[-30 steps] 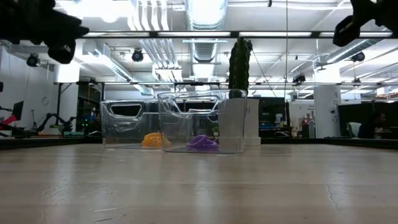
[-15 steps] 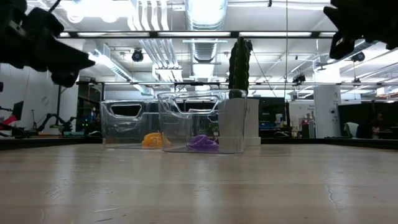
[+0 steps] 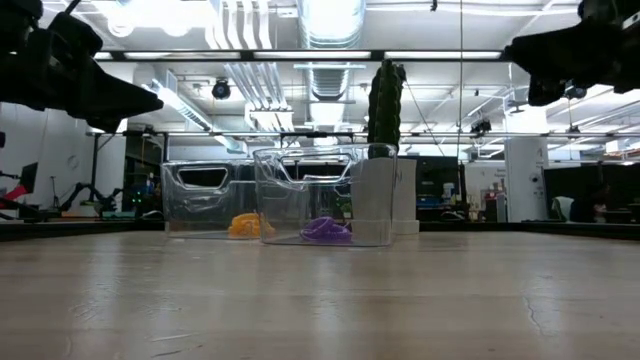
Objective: Sort spring keychains
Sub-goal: Return to Home Position
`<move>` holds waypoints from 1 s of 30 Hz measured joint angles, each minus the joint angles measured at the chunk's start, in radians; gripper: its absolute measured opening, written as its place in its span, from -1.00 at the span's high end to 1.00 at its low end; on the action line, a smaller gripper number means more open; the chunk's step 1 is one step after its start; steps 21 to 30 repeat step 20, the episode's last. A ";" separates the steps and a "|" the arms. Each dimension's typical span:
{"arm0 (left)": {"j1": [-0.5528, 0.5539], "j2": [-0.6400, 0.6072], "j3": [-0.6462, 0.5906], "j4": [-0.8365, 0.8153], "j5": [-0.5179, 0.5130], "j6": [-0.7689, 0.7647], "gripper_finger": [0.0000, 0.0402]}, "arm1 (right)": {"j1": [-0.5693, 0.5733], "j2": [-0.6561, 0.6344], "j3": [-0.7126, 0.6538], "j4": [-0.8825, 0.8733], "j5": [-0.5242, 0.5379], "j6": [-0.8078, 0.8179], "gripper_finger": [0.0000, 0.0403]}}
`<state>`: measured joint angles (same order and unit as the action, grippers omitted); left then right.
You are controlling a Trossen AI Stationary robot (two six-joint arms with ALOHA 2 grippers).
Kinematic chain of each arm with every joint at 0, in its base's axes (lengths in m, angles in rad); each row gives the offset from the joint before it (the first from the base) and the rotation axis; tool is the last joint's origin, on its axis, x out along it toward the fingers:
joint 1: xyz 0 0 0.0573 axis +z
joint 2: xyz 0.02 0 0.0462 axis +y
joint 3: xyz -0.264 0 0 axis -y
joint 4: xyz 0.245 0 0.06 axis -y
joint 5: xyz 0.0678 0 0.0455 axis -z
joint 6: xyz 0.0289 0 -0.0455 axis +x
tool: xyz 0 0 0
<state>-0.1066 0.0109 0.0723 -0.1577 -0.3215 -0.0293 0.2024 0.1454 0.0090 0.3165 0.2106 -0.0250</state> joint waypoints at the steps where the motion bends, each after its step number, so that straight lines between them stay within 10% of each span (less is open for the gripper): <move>1: 0.000 0.000 0.000 0.000 -0.009 0.001 0.50 | 0.000 0.005 0.000 -0.001 0.018 0.008 0.63; 30: 0.000 0.000 -0.005 0.000 -0.018 0.027 0.50 | 0.000 0.034 0.001 0.023 0.016 0.153 0.64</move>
